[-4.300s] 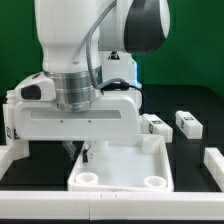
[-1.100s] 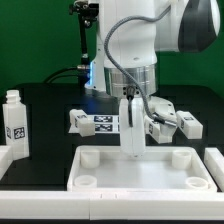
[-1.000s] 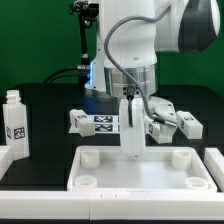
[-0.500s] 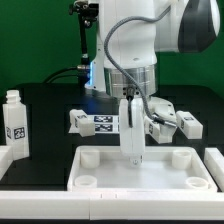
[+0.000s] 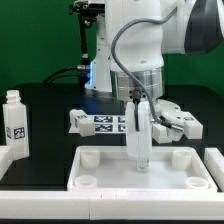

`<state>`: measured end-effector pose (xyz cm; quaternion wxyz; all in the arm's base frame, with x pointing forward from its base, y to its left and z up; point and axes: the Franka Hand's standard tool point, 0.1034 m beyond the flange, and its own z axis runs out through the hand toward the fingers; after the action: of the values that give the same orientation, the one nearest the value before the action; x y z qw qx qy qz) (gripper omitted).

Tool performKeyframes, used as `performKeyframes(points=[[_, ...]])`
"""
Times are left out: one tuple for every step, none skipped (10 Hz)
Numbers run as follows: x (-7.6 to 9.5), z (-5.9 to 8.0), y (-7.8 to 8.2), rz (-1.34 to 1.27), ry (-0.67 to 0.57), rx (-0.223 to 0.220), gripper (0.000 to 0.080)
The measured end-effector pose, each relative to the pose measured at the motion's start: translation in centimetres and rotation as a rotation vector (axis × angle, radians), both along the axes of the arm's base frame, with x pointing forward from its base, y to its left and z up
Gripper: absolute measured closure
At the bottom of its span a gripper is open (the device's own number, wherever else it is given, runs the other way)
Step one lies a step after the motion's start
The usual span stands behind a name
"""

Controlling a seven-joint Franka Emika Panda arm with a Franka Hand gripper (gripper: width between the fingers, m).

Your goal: Assemble desk

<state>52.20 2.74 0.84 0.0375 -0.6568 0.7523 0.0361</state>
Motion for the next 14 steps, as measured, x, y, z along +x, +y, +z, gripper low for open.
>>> performKeyframes(points=[[0.0, 0.0, 0.0, 0.000, 0.000, 0.000, 0.0151], [0.0, 0.0, 0.0, 0.000, 0.000, 0.000, 0.0151], [0.0, 0.0, 0.0, 0.000, 0.000, 0.000, 0.0285], [0.0, 0.0, 0.0, 0.001, 0.000, 0.000, 0.0285], [0.0, 0.0, 0.0, 0.001, 0.000, 0.000, 0.0487], [-0.3, -0.1, 0.1, 0.002, 0.009, 0.003, 0.0623], [-0.7, -0.2, 0.4, 0.015, 0.023, 0.006, 0.0623], [-0.9, -0.2, 1.6, 0.044, 0.037, 0.009, 0.0734], [-0.7, 0.0, 2.5, 0.061, 0.036, 0.012, 0.0735], [-0.7, 0.0, 2.5, 0.060, 0.037, 0.008, 0.0735], [-0.7, -0.1, 2.5, 0.059, 0.037, 0.004, 0.0735], [-0.7, -0.2, 2.5, 0.065, 0.036, 0.000, 0.0735], [-0.7, -0.2, 2.5, 0.071, 0.032, -0.001, 0.0735], [-0.7, -0.2, 2.5, 0.070, 0.032, -0.001, 0.0735]])
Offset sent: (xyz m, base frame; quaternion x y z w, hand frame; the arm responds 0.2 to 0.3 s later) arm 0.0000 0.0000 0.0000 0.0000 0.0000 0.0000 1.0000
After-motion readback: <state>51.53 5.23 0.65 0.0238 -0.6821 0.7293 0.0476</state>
